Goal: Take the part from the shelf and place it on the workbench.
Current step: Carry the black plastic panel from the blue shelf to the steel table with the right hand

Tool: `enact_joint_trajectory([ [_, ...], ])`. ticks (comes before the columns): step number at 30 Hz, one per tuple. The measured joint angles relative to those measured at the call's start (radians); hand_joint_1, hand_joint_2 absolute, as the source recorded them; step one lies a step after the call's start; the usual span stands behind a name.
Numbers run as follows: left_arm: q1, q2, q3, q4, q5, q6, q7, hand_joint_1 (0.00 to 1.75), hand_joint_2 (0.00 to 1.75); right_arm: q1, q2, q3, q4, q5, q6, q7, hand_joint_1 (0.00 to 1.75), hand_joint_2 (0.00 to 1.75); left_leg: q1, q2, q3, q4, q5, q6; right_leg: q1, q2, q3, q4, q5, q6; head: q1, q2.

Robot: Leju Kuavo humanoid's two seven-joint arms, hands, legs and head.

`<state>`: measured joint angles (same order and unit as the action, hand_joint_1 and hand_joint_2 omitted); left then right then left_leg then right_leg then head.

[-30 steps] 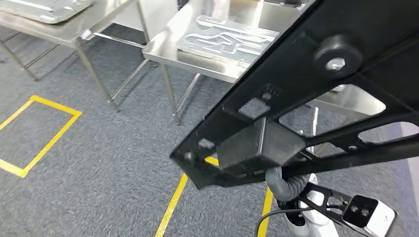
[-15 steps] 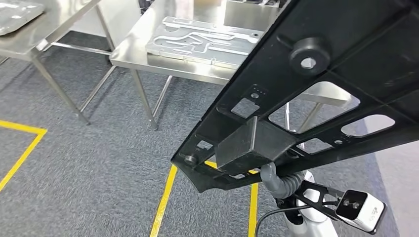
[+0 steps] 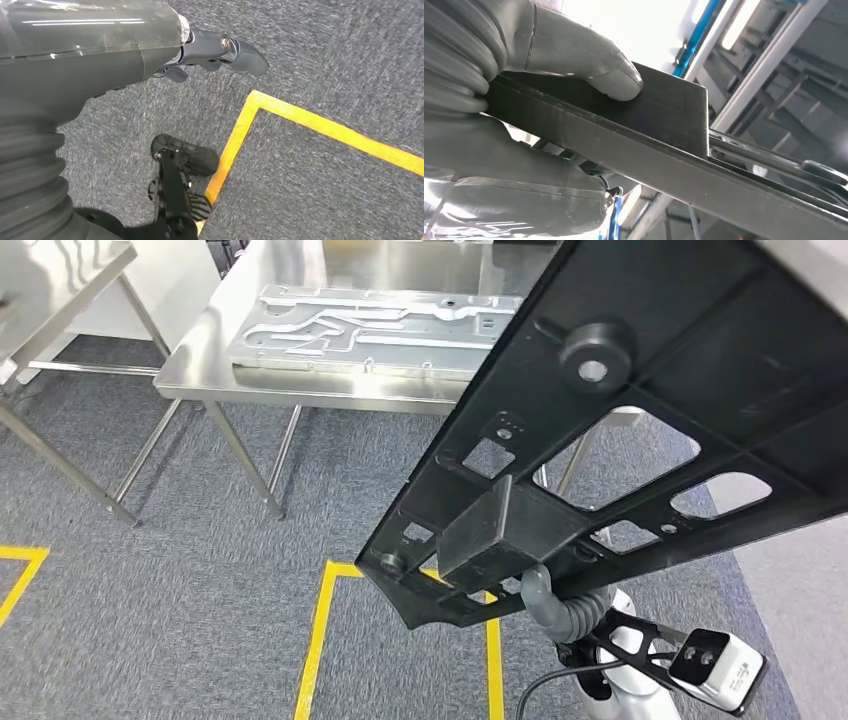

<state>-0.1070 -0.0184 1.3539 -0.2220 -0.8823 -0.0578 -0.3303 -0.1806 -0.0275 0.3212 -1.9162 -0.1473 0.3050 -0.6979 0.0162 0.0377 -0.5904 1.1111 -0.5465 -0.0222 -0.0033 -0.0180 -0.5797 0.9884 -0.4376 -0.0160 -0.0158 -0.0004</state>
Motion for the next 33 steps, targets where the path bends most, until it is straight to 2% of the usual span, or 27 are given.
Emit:
enact_joint_trajectory([
  [2,0.005,0.001,0.000,0.000,0.000,-0.002,0.000,0.00,1.75,0.002,0.002,0.000,0.001,-0.001,0.001,0.000,1.75,1.75,0.000,-0.024,-0.072,0.141,-0.059,-0.002,0.001,0.008,0.001,0.001,-0.002,-0.005,0.000,0.000],
  [3,0.008,0.001,0.000,0.000,0.000,-0.002,0.001,0.00,1.75,0.003,0.003,0.000,0.002,-0.001,0.002,0.000,1.75,1.75,0.000,-0.028,-0.097,0.185,-0.067,-0.003,0.002,0.014,0.002,0.002,-0.004,-0.006,0.000,0.000],
  [4,0.011,0.001,0.000,0.000,0.000,-0.003,0.001,0.00,1.75,0.003,0.003,0.000,0.004,-0.001,0.002,0.000,1.75,1.75,0.000,-0.029,-0.103,0.188,-0.052,-0.001,0.003,0.020,0.003,0.004,-0.005,-0.007,0.000,0.000],
  [5,0.012,0.001,0.000,0.000,0.000,-0.004,0.001,0.00,1.75,0.004,0.003,0.000,0.005,-0.001,0.002,0.000,1.75,1.75,0.000,-0.029,-0.090,0.149,-0.019,0.001,0.003,0.025,0.006,0.006,-0.008,-0.006,0.000,0.000],
  [7,0.013,0.001,0.000,0.000,0.000,-0.004,0.001,0.00,1.75,0.004,0.004,0.000,0.006,-0.001,0.002,0.000,1.75,1.75,-0.001,-0.032,-0.027,0.004,0.059,0.009,0.004,0.034,0.011,0.010,-0.015,-0.001,0.000,0.000],
  [8,0.012,0.002,0.000,0.000,0.000,-0.004,0.001,0.00,1.75,0.004,0.004,0.000,0.007,-0.001,0.002,0.000,1.75,1.75,-0.003,-0.033,-0.002,-0.053,0.080,0.014,0.006,0.037,0.012,0.013,-0.017,0.003,0.000,0.000],
  [9,0.012,0.002,0.000,0.000,0.000,-0.004,0.001,0.00,1.75,0.004,0.005,0.000,0.007,-0.002,0.002,0.000,1.75,1.75,-0.005,-0.035,0.011,-0.085,0.089,0.019,0.006,0.040,0.011,0.015,-0.019,0.007,0.000,0.000],
  [13,0.011,0.001,0.000,0.000,0.000,-0.004,0.001,0.00,1.75,0.004,0.005,-0.001,0.007,-0.002,0.002,0.000,1.75,1.75,-0.004,-0.034,0.017,-0.104,0.092,0.041,0.006,0.039,0.006,0.026,-0.031,0.029,0.000,0.000],
  [15,0.011,0.000,0.000,0.000,0.000,-0.004,0.001,0.00,1.75,0.004,0.005,-0.002,0.007,-0.002,0.002,0.000,1.75,1.75,0.000,-0.032,0.021,-0.110,0.095,0.050,0.003,0.032,-0.029,0.103,-0.077,0.038,0.000,0.000],
  [17,0.011,0.000,0.000,0.000,0.000,-0.004,0.001,0.00,1.75,0.006,0.005,-0.003,0.008,-0.002,0.002,0.000,1.75,1.75,-0.001,-0.031,0.021,-0.110,0.093,0.054,-0.001,0.028,-0.100,0.240,-0.137,0.044,0.000,0.000],
  [18,0.011,0.000,0.000,0.000,0.000,-0.004,0.001,0.00,1.75,0.007,0.005,-0.003,0.009,-0.002,0.002,0.000,1.75,1.75,-0.002,-0.031,0.021,-0.109,0.092,0.054,-0.003,0.027,-0.128,0.289,-0.148,0.046,0.000,0.000],
  [19,0.011,0.000,0.000,0.000,0.000,-0.004,0.001,0.00,1.75,0.008,0.005,-0.003,0.010,-0.002,0.002,0.000,1.75,1.75,-0.002,-0.030,0.023,-0.109,0.090,0.054,-0.004,0.026,-0.140,0.305,-0.140,0.047,0.000,0.000],
  [20,0.011,0.000,0.000,0.000,0.000,-0.004,0.001,0.00,1.75,0.008,0.005,-0.003,0.011,-0.002,0.002,0.000,1.75,1.75,-0.002,-0.030,0.026,-0.109,0.088,0.053,-0.005,0.024,-0.128,0.274,-0.111,0.046,0.000,0.000],
  [22,0.011,0.000,0.000,0.000,0.000,-0.004,0.001,0.00,1.75,0.008,0.005,-0.003,0.011,-0.002,0.002,0.000,1.75,1.75,-0.002,-0.031,0.034,-0.109,0.081,0.048,-0.005,0.019,-0.060,0.131,-0.037,0.040,0.000,0.000],
  [23,0.011,0.000,0.000,0.000,0.000,-0.004,0.001,0.00,1.75,0.007,0.005,-0.003,0.011,-0.002,0.002,0.000,1.75,1.75,-0.004,-0.031,0.038,-0.108,0.077,0.044,-0.002,0.015,-0.030,0.068,-0.015,0.036,0.000,0.000],
  [24,0.011,0.000,0.000,0.000,0.000,-0.004,0.001,0.00,1.75,0.007,0.005,-0.003,0.010,-0.002,0.001,0.000,1.75,1.75,-0.004,-0.031,0.039,-0.108,0.074,0.039,0.001,0.013,-0.011,0.029,-0.007,0.031,0.000,0.000],
  [26,0.010,-0.001,0.000,0.000,0.000,-0.004,0.001,0.00,1.75,0.008,0.005,-0.005,0.010,-0.002,0.001,0.000,1.75,1.75,-0.005,-0.029,0.042,-0.110,0.068,0.027,0.007,0.015,-0.005,0.013,-0.013,0.022,0.000,0.000],
  [28,0.009,0.000,0.000,0.000,0.000,-0.005,0.001,0.00,1.75,0.010,0.005,-0.006,0.007,-0.001,0.002,0.000,1.75,1.75,-0.004,-0.028,0.045,-0.104,0.060,0.016,0.003,0.019,0.005,0.004,-0.013,0.010,0.000,0.000],
  [29,0.008,0.000,0.000,0.000,0.000,-0.005,0.001,0.00,1.75,0.011,0.006,-0.007,0.005,-0.002,0.004,0.000,1.75,1.75,-0.004,-0.028,0.038,-0.081,0.047,0.012,0.000,0.020,0.012,-0.001,-0.013,0.004,0.000,0.000],
  [30,0.007,0.000,0.000,0.000,0.000,-0.005,0.001,0.00,1.75,0.012,0.007,-0.007,0.004,-0.002,0.007,0.000,1.75,1.75,-0.004,-0.029,0.019,-0.037,0.025,0.009,-0.003,0.020,0.020,-0.005,-0.014,-0.001,0.000,0.000],
  [31,0.007,0.001,0.000,0.000,0.000,-0.005,0.001,0.00,1.75,0.013,0.009,-0.007,0.003,-0.002,0.010,0.000,1.75,1.75,-0.003,-0.029,-0.014,0.029,-0.004,0.007,-0.002,0.019,0.026,-0.006,-0.018,-0.005,0.000,0.000],
  [32,0.008,0.001,0.000,0.000,0.000,-0.005,0.001,0.00,1.75,0.015,0.010,-0.009,0.003,-0.002,0.014,0.000,1.75,1.75,-0.003,-0.029,-0.056,0.103,-0.031,0.004,-0.001,0.020,0.030,-0.005,-0.023,-0.007,0.000,0.000],
  [33,0.009,0.001,0.000,0.000,0.000,-0.005,0.001,0.00,1.75,0.018,0.011,-0.010,0.003,-0.001,0.017,0.000,1.75,1.75,-0.002,-0.029,-0.093,0.162,-0.045,0.002,-0.001,0.021,0.035,-0.005,-0.028,-0.008,0.000,0.000],
])
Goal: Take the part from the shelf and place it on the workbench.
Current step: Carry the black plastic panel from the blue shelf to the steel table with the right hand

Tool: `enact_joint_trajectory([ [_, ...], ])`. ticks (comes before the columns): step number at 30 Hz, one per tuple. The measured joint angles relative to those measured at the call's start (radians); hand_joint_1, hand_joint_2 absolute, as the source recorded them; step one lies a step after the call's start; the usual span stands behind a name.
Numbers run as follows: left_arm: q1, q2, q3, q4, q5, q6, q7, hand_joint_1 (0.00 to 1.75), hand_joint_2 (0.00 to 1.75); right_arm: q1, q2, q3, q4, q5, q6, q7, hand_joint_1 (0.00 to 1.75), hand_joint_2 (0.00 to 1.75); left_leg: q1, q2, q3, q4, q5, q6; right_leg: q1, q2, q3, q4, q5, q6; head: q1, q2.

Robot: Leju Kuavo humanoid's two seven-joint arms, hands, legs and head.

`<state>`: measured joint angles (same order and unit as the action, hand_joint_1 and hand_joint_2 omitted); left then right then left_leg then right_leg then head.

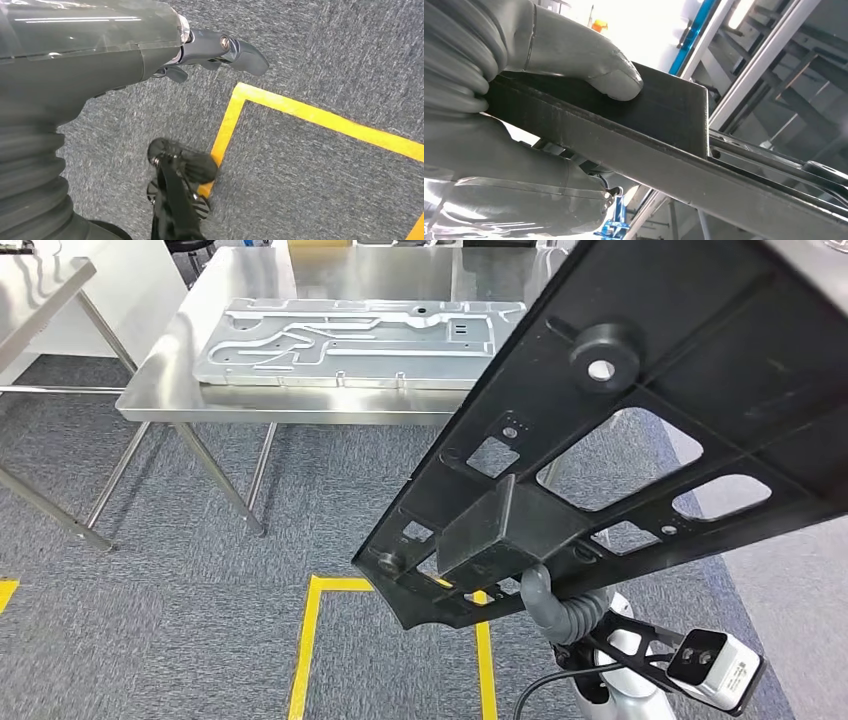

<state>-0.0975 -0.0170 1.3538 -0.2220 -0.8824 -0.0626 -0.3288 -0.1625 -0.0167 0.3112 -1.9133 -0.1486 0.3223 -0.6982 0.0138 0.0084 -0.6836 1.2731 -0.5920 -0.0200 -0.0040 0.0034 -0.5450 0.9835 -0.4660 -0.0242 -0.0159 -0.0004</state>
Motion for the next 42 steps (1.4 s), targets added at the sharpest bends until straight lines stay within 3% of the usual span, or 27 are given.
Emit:
enact_joint_trajectory([
  [1,0.001,0.000,0.000,0.000,0.000,0.000,0.000,0.00,1.75,0.003,0.000,-0.002,0.000,0.000,0.002,0.000,1.75,1.75,0.000,0.000,-0.024,0.029,0.004,-0.001,0.001,0.002,0.006,0.001,-0.006,0.000,0.000,0.000],
  [2,0.003,0.000,0.000,0.000,0.000,0.000,0.000,0.00,1.75,0.005,0.000,-0.003,0.000,0.001,0.004,0.000,1.75,1.75,0.000,0.000,-0.027,0.014,0.032,-0.001,0.001,0.005,0.015,0.001,-0.014,0.002,0.000,0.000],
  [4,0.004,0.001,0.000,0.000,0.000,0.000,0.000,0.00,1.75,0.008,0.000,-0.004,0.000,0.001,0.005,0.000,1.75,1.75,0.000,0.000,0.018,-0.112,0.120,0.005,0.001,0.008,0.037,0.002,-0.033,0.006,0.000,0.000],
  [5,0.004,0.001,0.000,0.000,0.000,0.000,0.000,0.00,1.75,0.008,0.000,-0.005,-0.001,0.001,0.005,0.000,1.75,1.75,-0.002,-0.001,0.047,-0.180,0.149,0.009,0.002,0.009,0.046,0.003,-0.043,0.011,0.000,0.000],
  [7,0.003,0.002,0.000,0.000,0.000,0.000,0.001,0.00,1.75,0.009,0.000,-0.006,-0.002,0.001,0.006,0.000,1.75,1.75,-0.007,-0.003,0.078,-0.252,0.161,0.020,0.004,0.012,0.056,0.001,-0.056,0.022,0.000,0.000],
  [10,0.004,0.001,0.000,0.000,0.000,0.000,0.001,0.00,1.75,0.012,0.000,-0.010,-0.005,0.001,0.013,0.000,1.75,1.75,-0.005,-0.005,0.095,-0.265,0.144,0.041,0.005,0.012,0.061,0.016,-0.054,0.039,0.000,0.000],
  [12,0.004,0.001,0.000,0.000,0.000,0.000,0.001,0.00,1.75,0.012,0.000,-0.015,-0.006,0.000,0.018,0.000,1.75,1.75,-0.001,-0.007,0.120,-0.272,0.133,0.052,0.002,0.008,0.018,0.097,-0.057,0.049,0.000,0.000],
  [15,0.006,0.001,0.000,0.000,0.000,0.000,0.001,0.00,1.75,0.017,0.000,-0.023,-0.006,0.001,0.019,0.000,1.75,1.75,-0.001,-0.008,0.153,-0.276,0.106,0.056,-0.002,0.003,-0.124,0.276,-0.114,0.059,0.000,0.000],
  [17,0.008,0.000,0.000,0.000,0.000,0.000,0.001,0.00,1.75,0.022,0.000,-0.026,-0.006,0.001,0.019,0.000,1.75,1.75,-0.001,-0.010,0.185,-0.276,0.080,0.054,-0.002,0.002,-0.183,0.294,-0.140,0.059,0.000,0.000],
  [18,0.008,0.000,0.000,0.000,0.000,0.000,0.001,0.00,1.75,0.023,0.000,-0.027,-0.006,0.001,0.019,0.000,1.75,1.75,-0.002,-0.011,0.205,-0.276,0.065,0.052,-0.001,0.002,-0.189,0.257,-0.122,0.056,0.000,0.000],
  [19,0.009,0.000,0.000,0.000,0.000,0.000,0.001,0.00,1.75,0.024,0.000,-0.028,-0.006,0.001,0.019,0.000,1.75,1.75,-0.002,-0.011,0.225,-0.277,0.049,0.051,0.000,0.001,-0.185,0.200,-0.078,0.050,0.000,0.000],
  [21,0.009,-0.002,0.000,0.000,0.000,-0.001,0.001,0.00,1.75,0.027,0.000,-0.030,-0.005,0.000,0.019,0.000,1.75,1.75,-0.003,-0.012,0.259,-0.278,0.019,0.044,0.007,-0.003,-0.173,0.088,0.056,0.036,0.000,0.000],
  [22,0.008,-0.002,0.000,0.000,0.000,-0.001,0.001,0.00,1.75,0.029,0.000,-0.030,-0.005,0.001,0.019,0.001,1.75,1.75,-0.004,-0.012,0.270,-0.283,0.007,0.039,0.012,-0.005,-0.169,0.060,0.100,0.030,0.001,0.000],
  [23,0.008,-0.003,0.000,0.000,0.000,-0.001,0.001,0.00,1.75,0.031,0.000,-0.031,-0.005,0.001,0.019,0.001,1.75,1.75,-0.004,-0.012,0.282,-0.285,0.002,0.032,0.016,-0.004,-0.164,0.047,0.119,0.023,0.001,0.000],
  [24,0.006,-0.003,0.000,0.000,0.000,-0.001,0.001,0.00,1.75,0.030,0.000,-0.032,-0.006,0.001,0.019,0.002,1.75,1.75,-0.005,-0.012,0.286,-0.279,0.007,0.024,0.017,-0.003,-0.153,0.044,0.105,0.017,0.001,0.000],
  [26,0.000,-0.002,0.000,0.000,-0.001,-0.001,0.001,0.00,1.75,0.028,0.002,-0.033,-0.010,0.001,0.019,0.002,1.75,1.75,-0.004,-0.011,0.260,-0.202,0.045,0.013,0.012,0.001,-0.120,0.030,0.085,0.005,0.001,0.000],
  [28,-0.006,-0.003,0.000,0.000,-0.001,-0.001,0.001,0.00,1.75,0.026,0.005,-0.034,-0.013,0.003,0.020,0.000,1.75,1.75,-0.002,-0.011,0.173,-0.067,0.068,0.006,0.008,0.002,-0.082,0.020,0.062,-0.003,0.001,0.000],
  [29,-0.006,-0.002,0.000,0.000,-0.002,-0.001,0.001,0.00,1.75,0.027,0.006,-0.034,-0.014,0.004,0.021,0.000,1.75,1.75,-0.003,-0.011,0.123,-0.010,0.048,0.004,0.007,0.002,-0.064,0.018,0.047,-0.006,0.001,0.000],
  [30,-0.003,-0.002,0.000,0.000,-0.002,0.000,0.001,0.00,1.75,0.030,0.008,-0.034,-0.014,0.007,0.023,0.000,1.75,1.75,-0.003,-0.011,0.078,0.025,0.002,0.002,0.007,0.004,-0.045,0.017,0.032,-0.008,0.001,0.000],
  [32,0.004,-0.001,0.000,0.000,-0.001,0.000,0.000,0.00,1.75,0.034,0.010,-0.034,-0.014,0.013,0.028,0.000,1.75,1.75,-0.003,-0.011,0.016,0.029,-0.098,0.003,0.007,0.010,-0.005,0.017,-0.001,-0.008,0.001,0.000],
  [33,0.005,-0.001,0.000,0.000,-0.001,0.000,0.000,0.00,1.75,0.035,0.012,-0.034,-0.014,0.015,0.031,0.000,1.75,1.75,-0.003,-0.011,-0.001,0.001,-0.117,0.004,0.008,0.012,0.018,0.017,-0.018,-0.008,0.001,0.000],
  [34,0.007,-0.001,0.000,0.000,-0.001,0.000,0.000,0.00,1.75,0.035,0.015,-0.034,-0.013,0.016,0.034,0.000,1.75,1.75,-0.004,-0.011,-0.009,-0.044,-0.091,0.008,0.009,0.013,0.039,0.017,-0.035,-0.007,0.001,0.000],
  [37,0.013,-0.001,0.000,0.000,0.000,0.001,0.000,0.00,1.75,0.035,0.020,-0.035,-0.009,0.018,0.037,0.000,1.75,1.75,-0.012,-0.010,-0.024,-0.193,0.134,0.022,0.013,0.014,0.085,0.021,-0.081,-0.002,0.001,0.000],
  [38,0.014,-0.001,0.000,0.000,0.000,0.001,0.000,0.00,1.75,0.034,0.020,-0.035,-0.008,0.018,0.037,0.000,1.75,1.75,-0.014,-0.010,-0.027,-0.214,0.178,0.025,0.013,0.015,0.091,0.022,-0.087,-0.001,0.001,0.000],
  [40,0.016,-0.001,0.001,0.000,0.000,0.002,0.000,0.00,1.75,0.035,0.020,-0.035,-0.006,0.018,0.036,0.001,1.75,1.75,-0.015,-0.011,-0.024,-0.219,0.188,0.024,0.016,0.018,0.097,0.024,-0.096,0.003,0.001,0.000],
  [42,0.013,-0.003,0.001,0.000,0.000,0.003,-0.001,0.00,1.75,0.028,0.020,-0.036,-0.005,0.011,0.038,0.002,1.75,1.75,-0.011,-0.015,0.010,-0.225,0.190,0.035,0.017,0.018,0.085,0.088,-0.087,0.017,0.001,0.000],
])
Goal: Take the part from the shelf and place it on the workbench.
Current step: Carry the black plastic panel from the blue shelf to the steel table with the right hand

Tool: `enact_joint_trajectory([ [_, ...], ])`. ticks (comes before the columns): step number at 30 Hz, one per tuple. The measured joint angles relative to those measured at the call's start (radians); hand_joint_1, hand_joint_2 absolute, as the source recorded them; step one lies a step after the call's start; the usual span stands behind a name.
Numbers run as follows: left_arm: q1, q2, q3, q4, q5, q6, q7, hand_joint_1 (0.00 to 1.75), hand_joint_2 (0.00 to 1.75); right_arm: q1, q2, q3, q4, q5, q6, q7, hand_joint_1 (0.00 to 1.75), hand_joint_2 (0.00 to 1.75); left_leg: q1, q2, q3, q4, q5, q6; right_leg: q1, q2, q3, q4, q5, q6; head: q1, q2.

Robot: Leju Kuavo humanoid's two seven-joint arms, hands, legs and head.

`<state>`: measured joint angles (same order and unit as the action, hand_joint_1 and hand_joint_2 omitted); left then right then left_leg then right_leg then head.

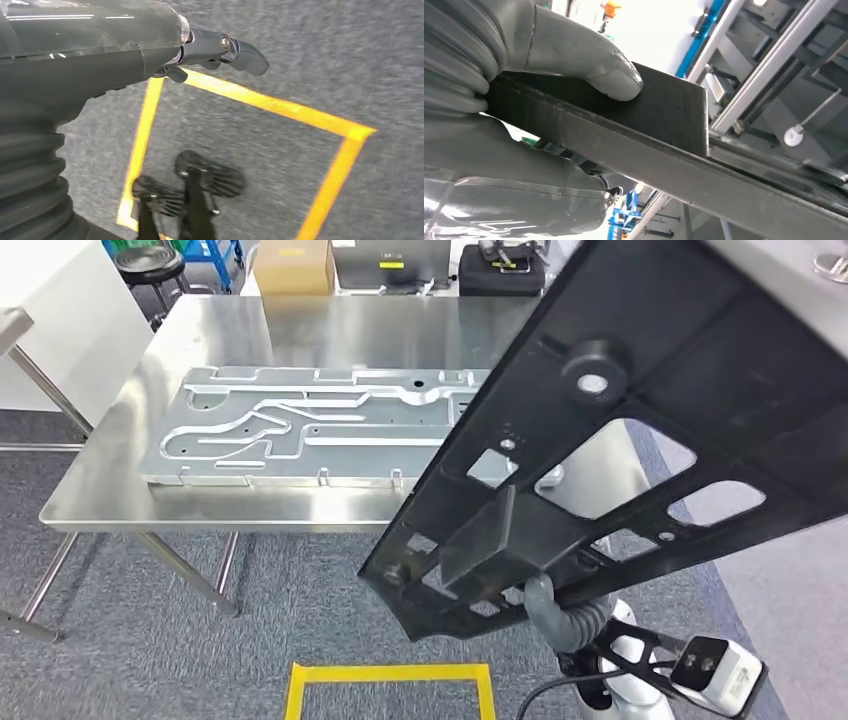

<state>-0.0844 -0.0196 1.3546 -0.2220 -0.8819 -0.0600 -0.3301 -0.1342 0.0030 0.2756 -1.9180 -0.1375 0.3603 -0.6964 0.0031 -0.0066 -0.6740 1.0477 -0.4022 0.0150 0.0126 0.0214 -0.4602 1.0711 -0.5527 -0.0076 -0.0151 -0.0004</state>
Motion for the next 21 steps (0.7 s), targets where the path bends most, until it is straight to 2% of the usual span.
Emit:
enact_joint_trajectory([
  [1,-0.002,-0.001,0.000,0.000,0.001,0.000,-0.001,0.00,1.75,-0.004,0.000,-0.001,0.001,-0.005,0.002,0.000,1.75,1.75,0.002,-0.002,0.021,-0.004,-0.003,0.007,-0.001,-0.002,-0.023,0.057,0.008,0.009,0.000,0.000],
  [2,-0.006,-0.002,0.000,0.000,0.002,0.001,-0.002,0.00,1.75,-0.007,0.000,-0.002,0.002,-0.010,0.006,0.000,1.75,1.75,0.003,-0.002,0.041,-0.008,-0.011,0.013,-0.003,-0.006,-0.063,0.129,0.012,0.017,0.000,0.000],
  [3,-0.007,-0.001,0.001,0.000,0.003,0.002,-0.002,0.00,1.75,-0.008,-0.001,-0.002,0.003,-0.013,0.009,0.000,1.75,1.75,0.003,-0.002,0.054,-0.011,-0.022,0.015,-0.005,-0.010,-0.107,0.185,-0.005,0.022,0.000,0.000],
  [5,-0.004,-0.001,0.003,0.000,0.005,0.003,-0.002,0.00,1.75,-0.007,-0.002,-0.002,0.008,-0.017,0.013,0.000,1.75,1.75,0.002,-0.003,0.085,-0.013,-0.048,0.016,-0.010,-0.013,-0.181,0.239,-0.092,0.029,0.000,0.000],
  [6,-0.003,-0.001,0.003,0.000,0.005,0.003,-0.002,0.00,1.75,-0.007,-0.002,-0.002,0.010,-0.017,0.012,-0.001,1.75,1.75,0.002,-0.003,0.102,-0.013,-0.062,0.017,-0.011,-0.015,-0.204,0.233,-0.131,0.029,0.000,0.000],
  [7,-0.003,-0.001,0.003,0.000,0.006,0.003,-0.002,0.00,1.75,-0.007,-0.002,-0.002,0.012,-0.018,0.009,-0.001,1.75,1.75,0.002,-0.005,0.121,-0.013,-0.076,0.016,-0.012,-0.016,-0.217,0.207,-0.148,0.028,0.000,0.000],
  [8,-0.003,-0.001,0.004,0.000,0.008,0.003,-0.003,0.00,1.75,-0.007,-0.003,-0.002,0.012,-0.018,0.002,-0.001,1.75,1.75,0.001,-0.006,0.142,-0.013,-0.091,0.015,-0.010,-0.017,-0.223,0.162,-0.130,0.024,0.000,0.000],
  [9,-0.001,-0.001,0.004,0.000,0.010,0.002,-0.004,0.00,1.75,-0.007,-0.004,-0.002,0.013,-0.017,-0.007,-0.001,1.75,1.75,0.000,-0.007,0.157,-0.015,-0.104,0.013,-0.008,-0.016,-0.225,0.104,-0.065,0.016,0.000,0.000],
  [11,-0.002,-0.004,0.005,0.001,0.015,0.003,-0.007,0.00,1.75,-0.005,-0.006,-0.005,0.013,-0.009,-0.026,-0.001,1.75,1.75,-0.003,-0.011,0.181,-0.014,-0.131,0.006,0.002,-0.012,-0.226,0.012,0.093,-0.002,0.000,0.000],
  [12,-0.003,-0.005,0.007,0.001,0.018,0.004,-0.008,0.00,1.75,-0.004,-0.008,-0.008,0.013,-0.002,-0.035,-0.001,1.75,1.75,-0.004,-0.013,0.190,-0.015,-0.139,0.001,0.004,-0.010,-0.225,-0.011,0.148,-0.008,0.000,0.000],
  [13,-0.006,-0.005,0.009,0.001,0.021,0.005,-0.008,0.00,1.75,-0.007,-0.009,-0.014,0.011,0.008,-0.045,0.000,1.75,1.75,-0.005,-0.014,0.198,-0.013,-0.140,-0.005,0.006,-0.008,-0.221,-0.021,0.165,-0.012,0.001,0.000],
  [15,-0.008,-0.004,0.015,0.001,0.024,0.011,-0.006,0.00,1.75,-0.024,-0.010,-0.031,0.004,0.029,-0.065,0.000,1.75,1.75,-0.006,-0.013,0.199,0.006,-0.128,-0.016,0.002,-0.009,-0.195,-0.042,0.164,-0.020,0.002,0.000],
  [16,-0.009,-0.004,0.017,0.001,0.025,0.014,-0.004,0.00,1.75,-0.037,-0.010,-0.039,0.001,0.037,-0.072,0.000,1.75,1.75,-0.006,-0.011,0.185,0.035,-0.125,-0.021,0.000,-0.010,-0.180,-0.054,0.161,-0.025,0.002,0.000],
  [17,-0.011,-0.005,0.020,0.001,0.026,0.016,-0.002,0.00,1.75,-0.047,-0.010,-0.047,-0.001,0.042,-0.076,-0.001,1.75,1.75,-0.005,-0.009,0.162,0.078,-0.137,-0.025,-0.003,-0.010,-0.166,-0.064,0.159,-0.028,0.002,0.000],
  [19,-0.012,-0.005,0.021,0.001,0.027,0.019,-0.002,0.00,1.75,-0.062,-0.010,-0.058,-0.001,0.047,-0.080,-0.002,1.75,1.75,0.000,-0.005,0.094,0.184,-0.196,-0.032,-0.005,-0.012,-0.152,-0.072,0.152,-0.034,0.002,0.000],
  [20,-0.011,-0.004,0.022,0.001,0.028,0.019,-0.002,0.00,1.75,-0.066,-0.010,-0.063,-0.001,0.053,-0.086,-0.002,1.75,1.75,0.002,-0.004,0.061,0.225,-0.223,-0.036,-0.005,-0.012,-0.151,-0.073,0.149,-0.034,0.002,0.000],
  [21,-0.010,-0.004,0.022,0.001,0.028,0.019,-0.002,0.00,1.75,-0.072,-0.010,-0.067,-0.001,0.062,-0.096,-0.002,1.75,1.75,0.004,-0.003,0.039,0.241,-0.231,-0.039,-0.005,-0.012,-0.150,-0.072,0.146,-0.034,0.002,0.000],
])
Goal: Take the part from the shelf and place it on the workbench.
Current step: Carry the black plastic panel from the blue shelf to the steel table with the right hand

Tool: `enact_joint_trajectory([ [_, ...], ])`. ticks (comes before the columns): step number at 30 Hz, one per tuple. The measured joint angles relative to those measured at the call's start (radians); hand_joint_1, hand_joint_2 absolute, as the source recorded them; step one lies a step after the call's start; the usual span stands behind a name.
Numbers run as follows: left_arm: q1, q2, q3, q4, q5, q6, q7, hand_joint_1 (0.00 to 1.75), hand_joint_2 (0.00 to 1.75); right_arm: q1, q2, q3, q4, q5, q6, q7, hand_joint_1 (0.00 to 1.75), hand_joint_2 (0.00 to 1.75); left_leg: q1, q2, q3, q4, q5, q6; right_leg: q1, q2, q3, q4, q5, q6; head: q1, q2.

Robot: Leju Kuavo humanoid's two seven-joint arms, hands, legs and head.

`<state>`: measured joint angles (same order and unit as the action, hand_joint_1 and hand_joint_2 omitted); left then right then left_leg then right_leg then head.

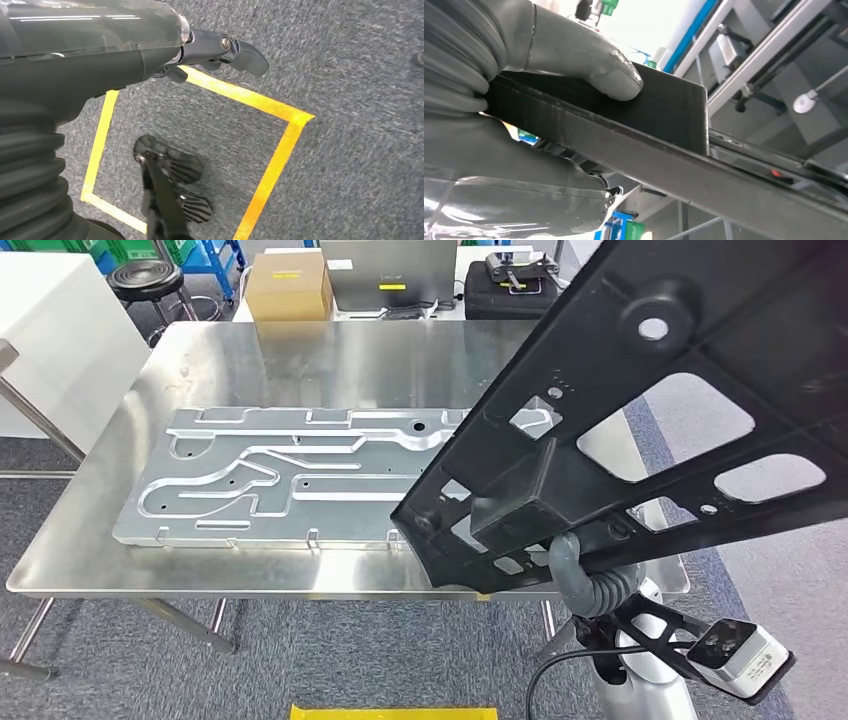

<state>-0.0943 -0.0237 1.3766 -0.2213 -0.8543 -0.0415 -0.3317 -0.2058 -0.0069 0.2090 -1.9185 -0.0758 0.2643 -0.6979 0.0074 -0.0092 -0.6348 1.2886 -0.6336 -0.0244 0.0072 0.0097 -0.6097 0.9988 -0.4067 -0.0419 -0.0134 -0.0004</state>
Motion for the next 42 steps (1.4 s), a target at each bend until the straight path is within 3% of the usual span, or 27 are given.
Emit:
enact_joint_trajectory([
  [1,0.001,0.000,0.000,0.000,-0.001,-0.001,0.000,0.00,1.75,-0.011,0.000,-0.002,0.003,0.012,-0.014,0.001,1.75,1.75,0.002,0.001,-0.006,-0.014,0.015,-0.003,0.000,0.001,0.001,0.001,-0.002,0.001,0.000,0.000],
  [2,0.001,0.000,0.000,0.000,-0.003,-0.004,0.000,0.00,1.75,-0.033,-0.001,-0.004,0.009,0.028,-0.035,0.005,1.75,1.75,0.003,0.002,0.004,-0.063,0.053,-0.004,0.000,0.003,0.002,0.002,-0.003,0.002,0.000,0.000],
  [3,0.000,0.000,0.000,0.000,-0.006,-0.008,-0.001,0.00,1.75,-0.066,-0.003,-0.005,0.021,0.043,-0.060,0.013,1.75,1.75,0.004,0.003,0.027,-0.133,0.102,-0.004,-0.001,0.004,0.002,0.005,-0.005,0.005,0.000,0.000],
  [5,-0.005,0.000,-0.001,0.000,-0.015,-0.016,-0.002,0.00,1.75,-0.159,-0.011,-0.007,0.062,0.078,-0.122,0.048,1.75,1.75,0.003,0.006,0.063,-0.246,0.150,0.005,0.000,0.007,-0.001,0.012,-0.006,0.013,0.000,0.000],
  [7,-0.009,0.001,-0.002,0.000,-0.023,-0.021,-0.005,0.00,1.75,-0.265,-0.021,-0.006,0.125,0.137,-0.191,0.101,1.75,1.75,-0.002,0.008,0.066,-0.274,0.154,0.021,0.001,0.008,-0.006,0.015,-0.006,0.026,0.000,0.000],
  [10,-0.016,0.003,-0.004,0.000,-0.031,-0.027,-0.008,0.00,1.75,-0.406,-0.032,0.005,0.232,0.220,-0.270,0.161,1.75,1.75,0.003,0.007,0.069,-0.281,0.183,0.042,0.001,0.005,-0.014,0.032,-0.019,0.045,0.000,0.000],
  [12,-0.019,0.003,-0.005,0.000,-0.034,-0.031,-0.009,0.00,1.75,-0.470,-0.038,0.018,0.287,0.266,-0.307,0.182,1.75,1.75,0.006,0.006,0.070,-0.286,0.191,0.049,-0.004,0.001,-0.055,0.122,-0.071,0.058,0.000,0.000],
  [14,-0.019,0.004,-0.006,0.000,-0.032,-0.033,-0.009,0.00,1.75,-0.528,-0.041,0.044,0.355,0.370,-0.367,0.225,1.75,1.75,0.006,0.006,0.068,-0.285,0.191,0.050,-0.011,-0.001,-0.122,0.256,-0.129,0.067,0.000,0.000],
  [15,-0.020,0.004,-0.008,0.000,-0.031,-0.034,-0.009,0.00,1.75,-0.561,-0.041,0.065,0.403,0.453,-0.405,0.258,1.75,1.75,0.006,0.006,0.069,-0.285,0.190,0.049,-0.014,-0.003,-0.145,0.297,-0.136,0.069,0.000,0.000],
  [16,-0.022,0.004,-0.009,0.000,-0.030,-0.035,-0.009,0.00,1.75,-0.597,-0.039,0.089,0.457,0.544,-0.441,0.293,1.75,1.75,0.006,0.006,0.069,-0.285,0.189,0.048,-0.017,-0.005,-0.150,0.299,-0.123,0.071,0.000,0.000],
  [18,-0.026,0.004,-0.015,0.000,-0.030,-0.036,-0.010,0.00,1.75,-0.682,-0.028,0.149,0.587,0.746,-0.498,0.369,1.75,1.75,0.006,0.005,0.073,-0.284,0.186,0.042,-0.021,-0.007,-0.102,0.190,-0.050,0.068,0.000,0.000],
  [20,-0.032,0.004,-0.022,0.000,-0.031,-0.037,-0.010,0.00,1.75,-0.765,-0.007,0.216,0.723,0.919,-0.528,0.431,1.75,1.75,0.003,0.005,0.073,-0.282,0.181,0.033,-0.018,-0.007,-0.043,0.061,0.001,0.059,0.000,0.000],
  [22,-0.037,0.004,-0.027,0.000,-0.031,-0.038,-0.009,0.00,1.75,-0.820,0.017,0.275,0.840,1.014,-0.545,0.467,1.75,1.75,0.002,0.005,0.070,-0.283,0.179,0.022,-0.011,-0.007,-0.027,0.019,0.004,0.050,0.000,0.000],
  [26,-0.037,0.003,-0.029,0.000,-0.030,-0.041,-0.008,0.00,1.75,-0.873,0.054,0.338,0.977,1.093,-0.537,0.499,1.75,1.75,0.007,0.003,0.066,-0.274,0.166,0.005,-0.011,-0.010,-0.021,0.007,0.003,0.030,0.000,0.000],
  [28,-0.037,0.003,-0.029,0.000,-0.028,-0.048,-0.008,0.00,1.75,-0.909,0.089,0.376,1.066,1.164,-0.501,0.520,1.75,1.75,0.010,0.004,0.027,-0.190,0.125,-0.002,-0.014,-0.011,-0.012,0.001,0.001,0.018,0.000,0.000],
  [30,-0.037,0.004,-0.029,0.000,-0.025,-0.059,-0.011,0.00,1.75,-0.931,0.131,0.422,1.168,1.231,-0.463,0.530,1.75,1.75,0.010,0.005,-0.048,-0.050,0.076,-0.008,-0.012,-0.009,-0.006,0.001,-0.005,0.010,0.000,0.000],
  [31,-0.036,0.004,-0.029,0.000,-0.024,-0.066,-0.015,0.00,1.75,-0.931,0.152,0.448,1.217,1.258,-0.446,0.528,1.75,1.75,0.010,0.005,-0.079,-0.004,0.070,-0.010,-0.011,-0.007,-0.002,0.001,-0.009,0.009,0.000,0.000],
  [32,-0.035,0.004,-0.029,0.000,-0.023,-0.074,-0.020,0.00,1.75,-0.928,0.173,0.476,1.263,1.279,-0.431,0.524,1.75,1.75,0.010,0.005,-0.096,0.008,0.083,-0.011,-0.010,-0.005,0.002,0.002,-0.012,0.009,0.000,0.000],
  [33,-0.034,0.004,-0.029,0.000,-0.023,-0.083,-0.026,0.00,1.75,-0.923,0.193,0.502,1.303,1.296,-0.417,0.519,1.75,1.75,0.010,0.005,-0.094,-0.019,0.113,-0.011,-0.010,-0.004,0.006,0.003,-0.017,0.010,0.000,0.000],
  [35,-0.035,0.004,-0.030,0.000,-0.024,-0.098,-0.036,0.00,1.75,-0.910,0.224,0.545,1.369,1.315,-0.398,0.508,1.75,1.75,0.010,0.006,-0.046,-0.154,0.196,-0.009,-0.008,-0.003,0.014,0.010,-0.030,0.016,0.000,0.000],
  [36,-0.036,0.004,-0.032,0.000,-0.025,-0.103,-0.040,0.00,1.75,-0.903,0.236,0.561,1.395,1.319,-0.392,0.503,1.75,1.75,0.009,0.005,-0.020,-0.215,0.221,-0.006,-0.007,-0.004,0.016,0.015,-0.036,0.020,0.000,0.000],
  [38,-0.038,0.004,-0.039,0.001,-0.029,-0.109,-0.044,0.00,1.75,-0.883,0.250,0.583,1.442,1.315,-0.386,0.494,1.75,1.75,0.006,0.004,0.003,-0.267,0.231,0.004,-0.002,-0.006,0.016,0.018,-0.044,0.029,0.000,0.000],
  [40,-0.040,0.002,-0.047,0.001,-0.033,-0.109,-0.045,0.00,1.75,-0.858,0.255,0.596,1.477,1.308,-0.387,0.487,1.75,1.75,0.007,0.002,0.004,-0.270,0.228,0.016,-0.001,-0.008,0.016,0.020,-0.049,0.039,0.000,0.000],
  [42,-0.041,0.001,-0.052,0.001,-0.034,-0.108,-0.046,0.00,1.75,-0.842,0.258,0.605,1.500,1.305,-0.389,0.484,1.75,1.75,0.010,0.002,0.007,-0.273,0.226,0.027,-0.004,-0.009,0.002,0.054,-0.074,0.050,0.000,0.000],
])
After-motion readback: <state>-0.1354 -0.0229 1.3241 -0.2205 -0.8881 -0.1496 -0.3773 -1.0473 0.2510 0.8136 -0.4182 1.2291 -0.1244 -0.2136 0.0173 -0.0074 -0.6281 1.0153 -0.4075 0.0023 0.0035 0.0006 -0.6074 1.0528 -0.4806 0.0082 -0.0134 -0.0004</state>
